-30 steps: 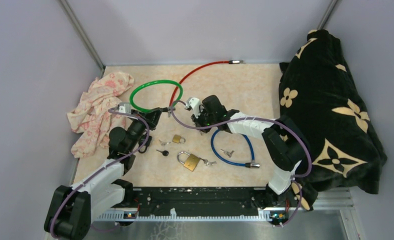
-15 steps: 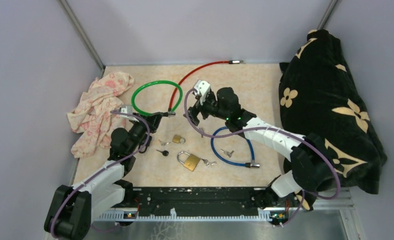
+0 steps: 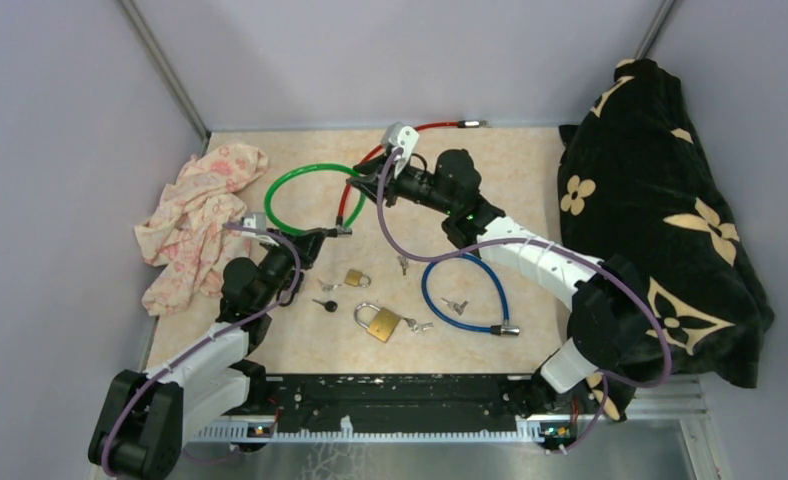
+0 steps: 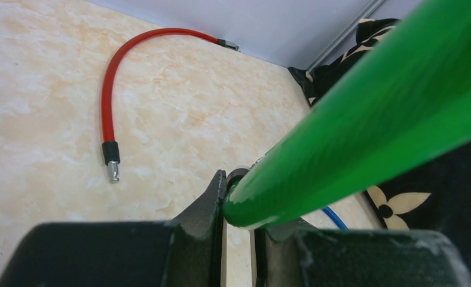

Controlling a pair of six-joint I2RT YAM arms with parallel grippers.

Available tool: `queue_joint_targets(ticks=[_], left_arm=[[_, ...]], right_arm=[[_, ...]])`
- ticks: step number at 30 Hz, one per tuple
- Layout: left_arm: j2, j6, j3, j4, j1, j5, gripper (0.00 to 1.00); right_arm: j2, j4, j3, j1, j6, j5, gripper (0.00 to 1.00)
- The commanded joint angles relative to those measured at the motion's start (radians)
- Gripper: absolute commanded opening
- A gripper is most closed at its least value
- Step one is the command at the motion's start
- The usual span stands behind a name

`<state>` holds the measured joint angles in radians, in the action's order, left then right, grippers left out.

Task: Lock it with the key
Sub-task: Place the lock at the center of the board.

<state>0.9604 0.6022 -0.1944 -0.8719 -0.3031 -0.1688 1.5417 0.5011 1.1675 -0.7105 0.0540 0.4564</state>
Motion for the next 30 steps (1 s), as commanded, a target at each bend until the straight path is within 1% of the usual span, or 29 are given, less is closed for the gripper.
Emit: queue_joint_targets(ticks=[1, 3, 12, 13, 14, 15, 17, 20, 23, 25, 27, 30], left_arm=[[-0.014, 0.011, 0.003, -0.053, 0.001, -0.018, 0.0], [-0.011, 0.011, 0.004, -0.05, 0.001, -0.017, 0.0], [0.002, 0.029, 0.019, -0.013, 0.001, -0.019, 0.0], [0.002, 0.034, 0.02, -0.01, 0.001, -0.016, 0.03], [-0.001, 0.04, 0.022, -0.01, 0.001, -0.008, 0.26], [-0.003, 0.049, 0.024, -0.011, 0.001, 0.0, 0.55], [-0.011, 0.044, 0.024, -0.015, 0.0, 0.01, 0.97], [-0.025, 0.014, 0.026, -0.015, -0.001, 0.031, 0.99], [-0.028, 0.003, 0.028, -0.009, -0.001, 0.057, 0.99], [-0.024, 0.006, 0.03, -0.016, -0.001, 0.056, 0.99], [-0.016, 0.009, 0.031, -0.024, -0.001, 0.047, 0.99], [-0.008, 0.014, 0.029, -0.025, -0.001, 0.036, 0.99]], right_arm=[[0.002, 0.056, 0.089, 0.002, -0.021, 0.073, 0.22], [-0.008, 0.047, 0.094, 0.003, -0.011, 0.055, 0.0], [-0.072, -0.075, 0.17, 0.007, 0.042, -0.064, 0.0], [-0.067, -0.096, 0.18, 0.01, 0.05, -0.075, 0.0], [-0.058, -0.128, 0.19, 0.014, 0.059, -0.096, 0.0], [-0.045, -0.17, 0.204, 0.018, 0.062, -0.115, 0.0], [-0.011, -0.313, 0.242, 0.041, 0.045, -0.129, 0.0], [0.057, -0.532, 0.32, 0.113, -0.037, -0.053, 0.0], [0.154, -0.766, 0.396, 0.19, -0.122, 0.082, 0.0], [0.214, -0.905, 0.426, 0.22, -0.133, 0.108, 0.0], [0.278, -1.0, 0.431, 0.247, -0.119, 0.148, 0.0], [0.365, -1.049, 0.417, 0.285, -0.139, 0.198, 0.0]])
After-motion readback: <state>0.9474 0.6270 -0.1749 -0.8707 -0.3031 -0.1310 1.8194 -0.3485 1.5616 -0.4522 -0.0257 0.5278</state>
